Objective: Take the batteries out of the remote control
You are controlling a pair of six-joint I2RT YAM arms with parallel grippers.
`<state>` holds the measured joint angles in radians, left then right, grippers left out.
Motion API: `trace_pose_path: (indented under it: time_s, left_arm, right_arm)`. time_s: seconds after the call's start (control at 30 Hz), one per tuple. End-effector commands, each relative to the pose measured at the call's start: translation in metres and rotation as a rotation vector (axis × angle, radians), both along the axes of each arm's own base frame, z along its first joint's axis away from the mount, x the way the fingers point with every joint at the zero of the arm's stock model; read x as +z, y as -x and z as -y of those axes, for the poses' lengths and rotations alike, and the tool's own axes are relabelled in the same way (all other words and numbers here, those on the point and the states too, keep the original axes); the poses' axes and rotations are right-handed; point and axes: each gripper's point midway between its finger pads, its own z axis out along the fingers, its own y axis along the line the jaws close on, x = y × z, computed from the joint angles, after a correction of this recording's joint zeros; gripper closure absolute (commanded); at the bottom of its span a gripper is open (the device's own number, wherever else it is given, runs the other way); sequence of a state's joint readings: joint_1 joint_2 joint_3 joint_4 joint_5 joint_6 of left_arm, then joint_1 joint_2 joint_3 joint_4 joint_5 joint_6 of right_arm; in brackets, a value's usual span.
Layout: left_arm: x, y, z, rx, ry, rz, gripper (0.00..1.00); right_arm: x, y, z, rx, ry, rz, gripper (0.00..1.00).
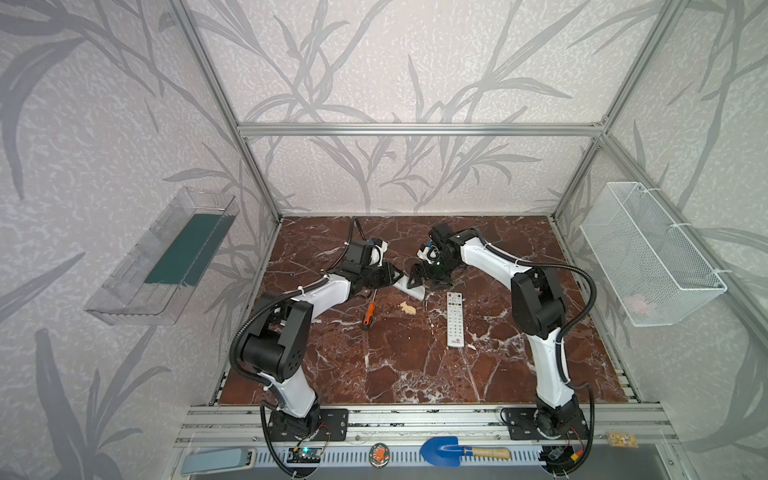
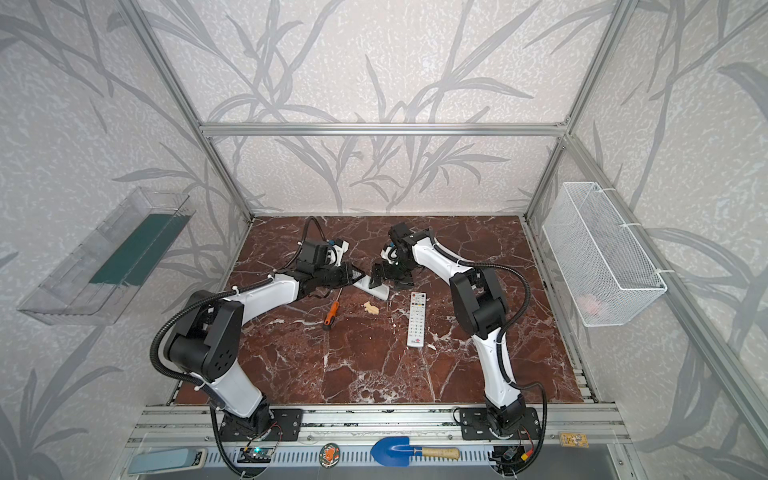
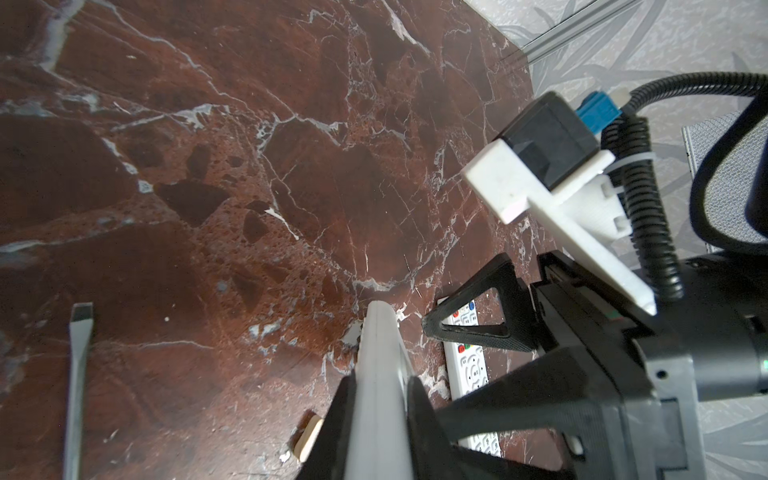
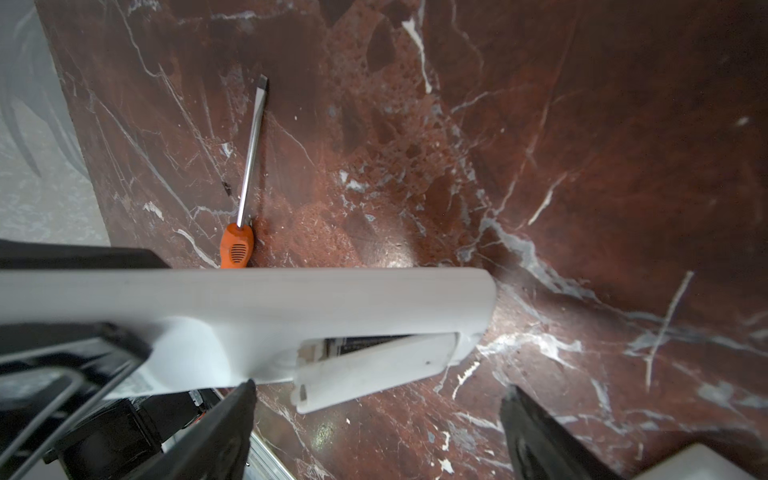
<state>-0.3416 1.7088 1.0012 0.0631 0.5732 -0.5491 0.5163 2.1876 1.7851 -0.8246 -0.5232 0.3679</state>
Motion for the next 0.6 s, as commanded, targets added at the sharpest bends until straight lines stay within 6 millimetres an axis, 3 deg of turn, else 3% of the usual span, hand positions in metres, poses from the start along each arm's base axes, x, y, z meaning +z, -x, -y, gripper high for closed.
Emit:
trace_pose_path:
  time_s: [0.0,0.23,0.57]
  left_arm:
    - [0.006,0.000,-0.001,-0.003,-0.035,0.013,1.00]
    - [0.008,0.002,-0.001,-0.009,-0.041,0.012,1.00]
    - [0.004,0.007,-0.012,-0.004,-0.139,-0.002,1.00]
  right_arm:
    - [-0.011,0.000,0.010,0.002,0.069,-0.009,0.09]
    - [-0.022,-0.008,0.026,-0.048,0.114,-0.009,0.10]
    - [-0.011,-0.010,0.044,-0.073,0.136,0.013,0.10]
